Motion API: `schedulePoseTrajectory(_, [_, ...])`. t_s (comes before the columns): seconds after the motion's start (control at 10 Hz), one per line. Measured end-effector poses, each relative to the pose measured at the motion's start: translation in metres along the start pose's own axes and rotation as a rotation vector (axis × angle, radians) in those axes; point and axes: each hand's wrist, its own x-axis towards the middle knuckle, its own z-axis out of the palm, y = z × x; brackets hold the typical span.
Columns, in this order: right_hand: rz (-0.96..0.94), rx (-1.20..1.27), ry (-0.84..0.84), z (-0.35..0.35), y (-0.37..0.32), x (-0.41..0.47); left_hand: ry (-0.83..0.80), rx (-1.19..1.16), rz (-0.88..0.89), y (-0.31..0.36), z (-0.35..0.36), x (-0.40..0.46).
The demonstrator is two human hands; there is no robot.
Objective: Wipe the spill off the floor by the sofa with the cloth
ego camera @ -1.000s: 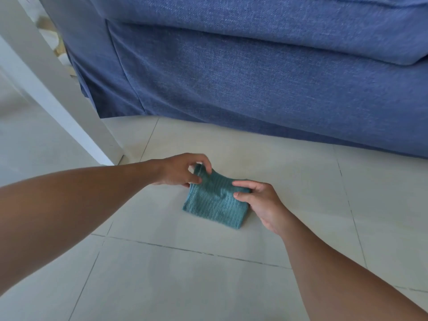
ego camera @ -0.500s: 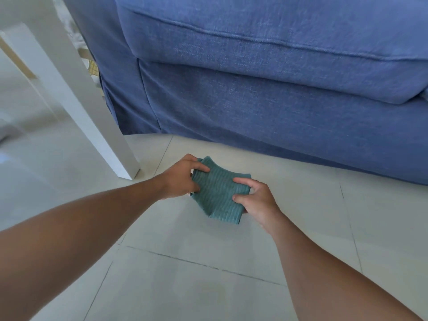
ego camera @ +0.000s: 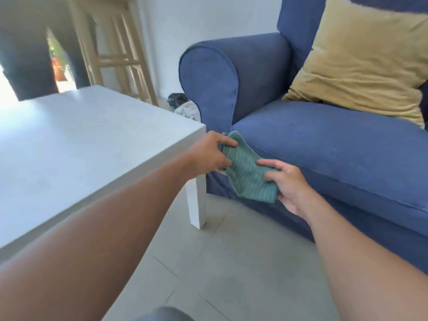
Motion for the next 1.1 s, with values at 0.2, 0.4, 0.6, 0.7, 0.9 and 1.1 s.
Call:
schedulePoseTrajectory(0.2, [-0.141,-0.143,-0.229,0.097,-0.099,0.024,0.225,-0.139,-0.154,0.026,-0.119,-0.044])
schedulePoseTrajectory(0.4, [-0.267,-0.549,-0.493,0.238,-0.110,0.018,0.434,-0.143,-0.378,-0.022,-0.192,-0.131])
schedulePoseTrajectory(0.6, [-0.393,-0.794,-0.697,0.317,-0.109,-0.016,0.566,0.049,-0.549,-0.057,-0.224,-0.190])
schedulePoseTrajectory(0.7, [-0.449,-0.869,-0.696,0.326,-0.108,-0.023,0.517,0.266,-0.641,-0.066,-0.229,-0.194])
schedulePoseTrajectory(0.9, [-0.539,-0.858,-0.588,0.317,-0.104,-0.026,0.515,0.643,-0.617,-0.069,-0.232,-0.189])
schedulePoseTrajectory(1.1, [-0.636,-0.939,-0.294,0.253,-0.117,-0.006,0.523,0.852,-0.391,-0.050,-0.237,-0.142])
